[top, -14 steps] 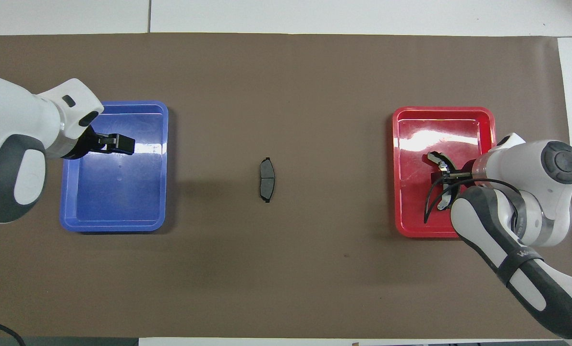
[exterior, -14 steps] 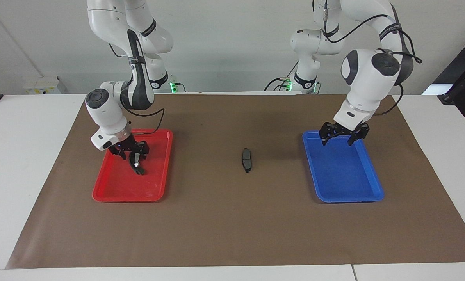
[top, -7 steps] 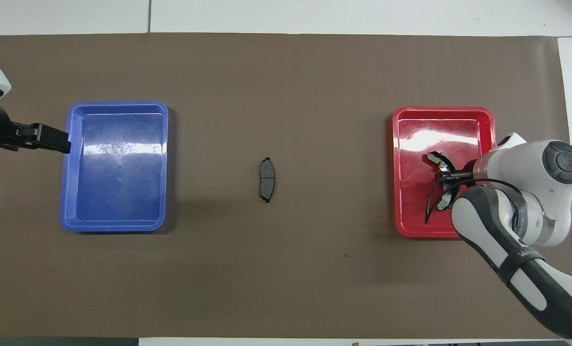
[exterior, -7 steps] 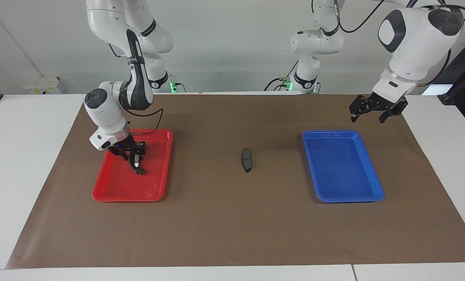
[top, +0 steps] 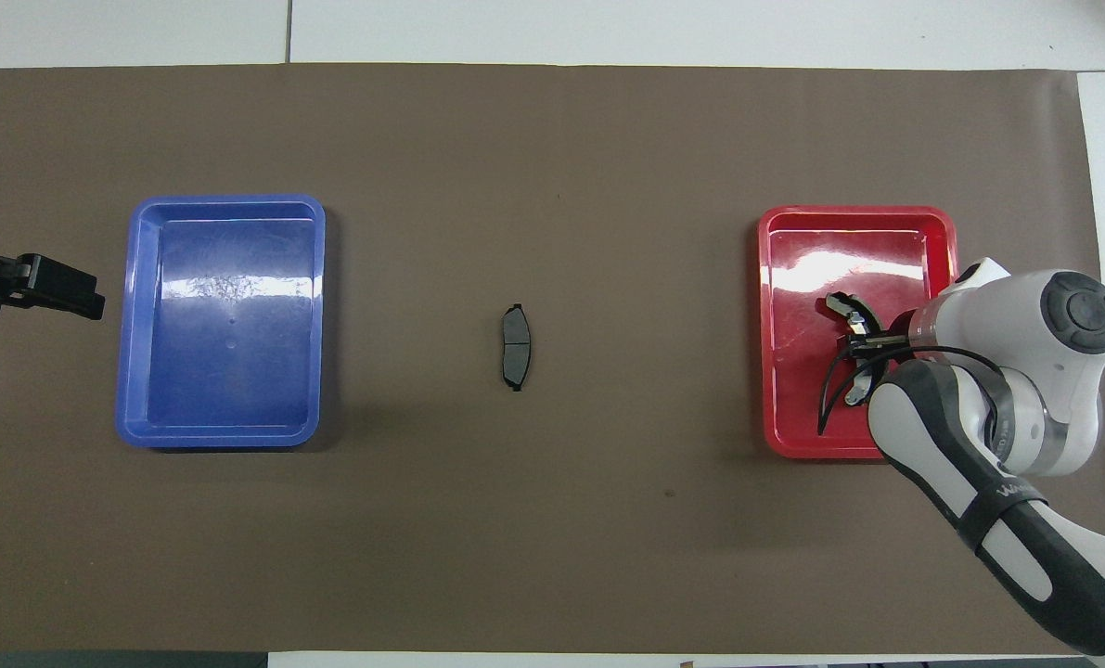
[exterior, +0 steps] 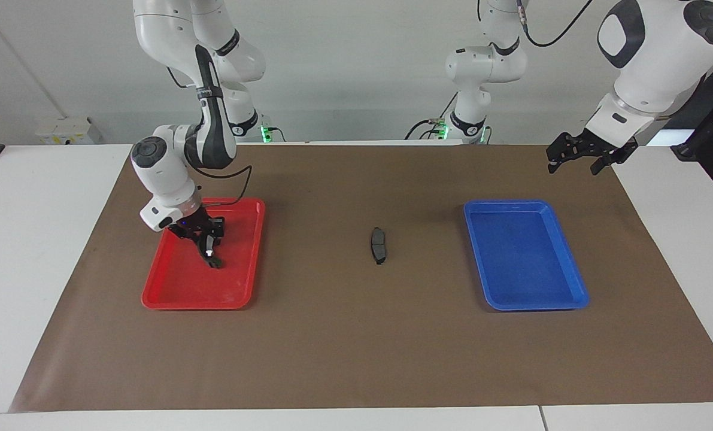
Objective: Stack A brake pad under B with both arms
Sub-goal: 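Lift the brake pad from the red tray with the right gripper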
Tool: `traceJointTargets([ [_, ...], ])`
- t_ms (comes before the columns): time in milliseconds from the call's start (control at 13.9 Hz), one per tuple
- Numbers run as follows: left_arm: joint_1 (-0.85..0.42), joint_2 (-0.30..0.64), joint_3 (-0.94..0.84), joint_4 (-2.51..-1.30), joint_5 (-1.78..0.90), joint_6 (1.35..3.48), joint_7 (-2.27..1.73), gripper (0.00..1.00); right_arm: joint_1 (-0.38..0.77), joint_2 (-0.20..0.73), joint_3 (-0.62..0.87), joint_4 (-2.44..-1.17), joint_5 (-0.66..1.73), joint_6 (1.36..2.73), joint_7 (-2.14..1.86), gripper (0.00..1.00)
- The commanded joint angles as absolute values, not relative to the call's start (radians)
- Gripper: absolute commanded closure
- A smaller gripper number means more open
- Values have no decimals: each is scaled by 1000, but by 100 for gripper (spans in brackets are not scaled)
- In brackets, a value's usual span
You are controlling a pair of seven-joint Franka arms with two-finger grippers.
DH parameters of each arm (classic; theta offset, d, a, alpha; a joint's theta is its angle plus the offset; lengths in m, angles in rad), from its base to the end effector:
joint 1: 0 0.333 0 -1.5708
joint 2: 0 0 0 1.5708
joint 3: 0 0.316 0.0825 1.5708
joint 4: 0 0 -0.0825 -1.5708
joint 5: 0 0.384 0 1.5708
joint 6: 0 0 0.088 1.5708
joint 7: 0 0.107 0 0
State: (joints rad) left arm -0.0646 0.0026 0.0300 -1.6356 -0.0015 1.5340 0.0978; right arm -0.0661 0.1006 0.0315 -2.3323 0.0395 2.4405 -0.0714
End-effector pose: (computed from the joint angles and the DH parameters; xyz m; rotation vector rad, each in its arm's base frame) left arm 0.5481 -0.0192 0.5897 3.1258 -0.2072 -0.1632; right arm 0.5149 -0.0177 0.2950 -3.1132 -0.0102 -0.0142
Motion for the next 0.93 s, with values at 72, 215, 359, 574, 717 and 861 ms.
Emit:
traceJointTargets([
  [72, -52, -26, 25, -1692, -14, 1626, 110, 0, -64, 90, 34, -2329, 63, 2422, -104, 100],
  [215, -54, -26, 25, -1692, -14, 1628, 110, 0, -63, 92, 35, -2294, 63, 2372, -103, 100],
  [359, -54, -26, 23, -1695, -14, 1635, 118, 0, -48, 89, 35, -2223, 64, 2269, -78, 100],
  [574, -58, -26, 25, -1692, -14, 1637, 117, 0, 15, 89, 37, -2105, 66, 2114, -9, 100],
  [717, -61, -26, 23, -1694, -14, 1638, 112, 0, 93, 112, 35, -2031, 60, 2097, 67, 100],
  [861, -64, -25, 23, -1695, -14, 1678, 112, 0, 181, 127, 35, -1984, 51, 2099, 84, 100],
])
